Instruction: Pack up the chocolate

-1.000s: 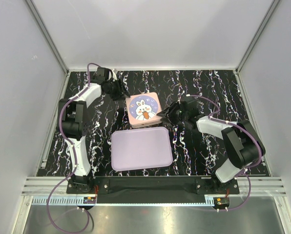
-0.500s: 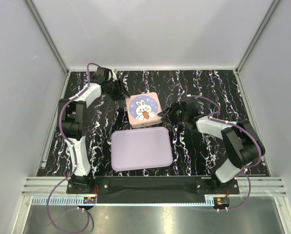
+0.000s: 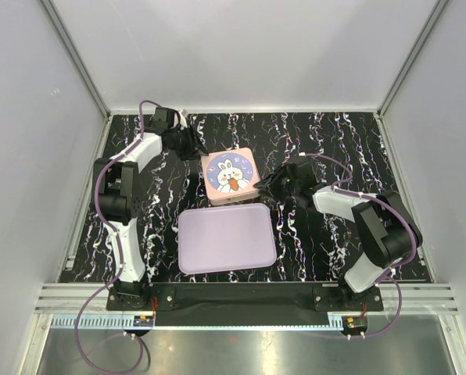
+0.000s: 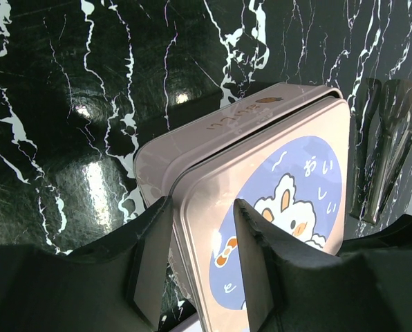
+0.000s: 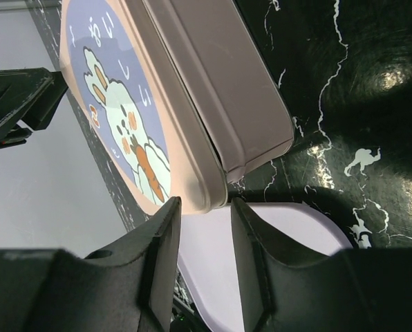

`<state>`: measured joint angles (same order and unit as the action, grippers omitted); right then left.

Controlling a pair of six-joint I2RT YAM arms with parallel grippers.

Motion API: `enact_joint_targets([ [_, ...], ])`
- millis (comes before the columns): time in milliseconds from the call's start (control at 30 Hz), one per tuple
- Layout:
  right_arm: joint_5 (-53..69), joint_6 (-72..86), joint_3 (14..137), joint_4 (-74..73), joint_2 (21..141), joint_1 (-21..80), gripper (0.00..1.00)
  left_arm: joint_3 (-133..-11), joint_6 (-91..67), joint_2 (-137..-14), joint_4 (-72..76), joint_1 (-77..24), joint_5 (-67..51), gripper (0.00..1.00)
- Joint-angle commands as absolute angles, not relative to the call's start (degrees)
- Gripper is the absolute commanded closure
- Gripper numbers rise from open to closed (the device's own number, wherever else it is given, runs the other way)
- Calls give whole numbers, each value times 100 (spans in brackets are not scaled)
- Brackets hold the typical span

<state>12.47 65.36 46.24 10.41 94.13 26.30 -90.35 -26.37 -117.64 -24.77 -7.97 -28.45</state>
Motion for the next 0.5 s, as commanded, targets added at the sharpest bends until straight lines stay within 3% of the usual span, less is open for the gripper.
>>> enact_joint_targets([
  [0, 1002, 6407, 4781, 1160, 9518, 2707, 59, -9273, -2646, -11830, -2391, -765, -3015, 55],
  [233, 870, 6363, 4737, 1151, 9422, 2707, 63, -9325, -2619, -11813, -2452, -756, -2980, 54],
  [467, 791, 6337, 4693, 1116, 9404, 2707, 65, -9404, -2523, -11593, -2680, -598, -2646, 47],
])
